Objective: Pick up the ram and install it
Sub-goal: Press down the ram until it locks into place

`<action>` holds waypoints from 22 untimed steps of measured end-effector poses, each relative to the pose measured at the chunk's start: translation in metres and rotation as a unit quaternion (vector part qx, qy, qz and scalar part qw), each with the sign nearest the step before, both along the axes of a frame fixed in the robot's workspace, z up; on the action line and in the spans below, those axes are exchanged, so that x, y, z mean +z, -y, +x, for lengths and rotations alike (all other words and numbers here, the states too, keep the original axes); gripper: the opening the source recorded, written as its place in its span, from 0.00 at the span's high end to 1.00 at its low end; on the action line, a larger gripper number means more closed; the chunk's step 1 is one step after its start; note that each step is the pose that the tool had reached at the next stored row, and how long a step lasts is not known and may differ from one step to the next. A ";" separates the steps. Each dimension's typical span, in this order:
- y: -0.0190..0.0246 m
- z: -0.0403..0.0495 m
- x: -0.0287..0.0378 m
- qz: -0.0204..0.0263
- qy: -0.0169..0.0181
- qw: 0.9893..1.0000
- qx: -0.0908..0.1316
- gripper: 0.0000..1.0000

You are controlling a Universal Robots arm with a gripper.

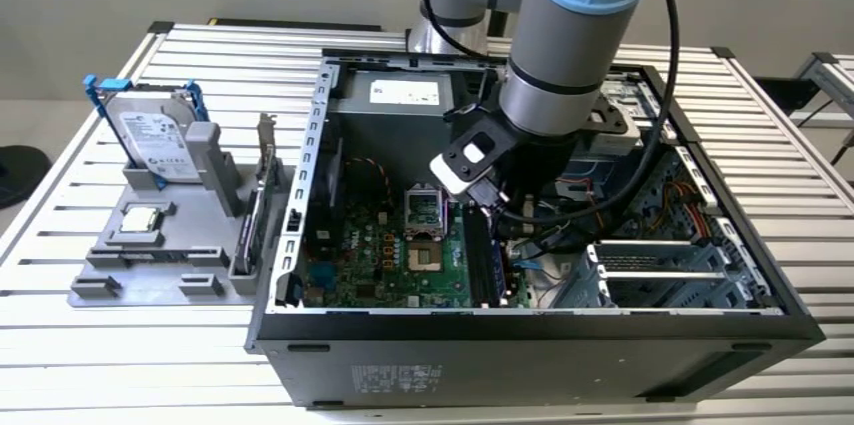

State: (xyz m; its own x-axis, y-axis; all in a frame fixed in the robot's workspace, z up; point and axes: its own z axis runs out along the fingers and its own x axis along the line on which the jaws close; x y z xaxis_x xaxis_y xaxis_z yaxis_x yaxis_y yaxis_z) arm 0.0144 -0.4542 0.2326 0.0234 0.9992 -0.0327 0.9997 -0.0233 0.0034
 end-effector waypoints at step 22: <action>0.0000 0.0000 0.0780 0.002 0.000 1.000 0.000 1.00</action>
State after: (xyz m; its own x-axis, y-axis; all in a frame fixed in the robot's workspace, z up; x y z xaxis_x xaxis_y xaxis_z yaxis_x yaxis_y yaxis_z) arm 0.0144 -0.4543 0.3106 0.0235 0.9993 -0.0294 0.9997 -0.0234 0.0033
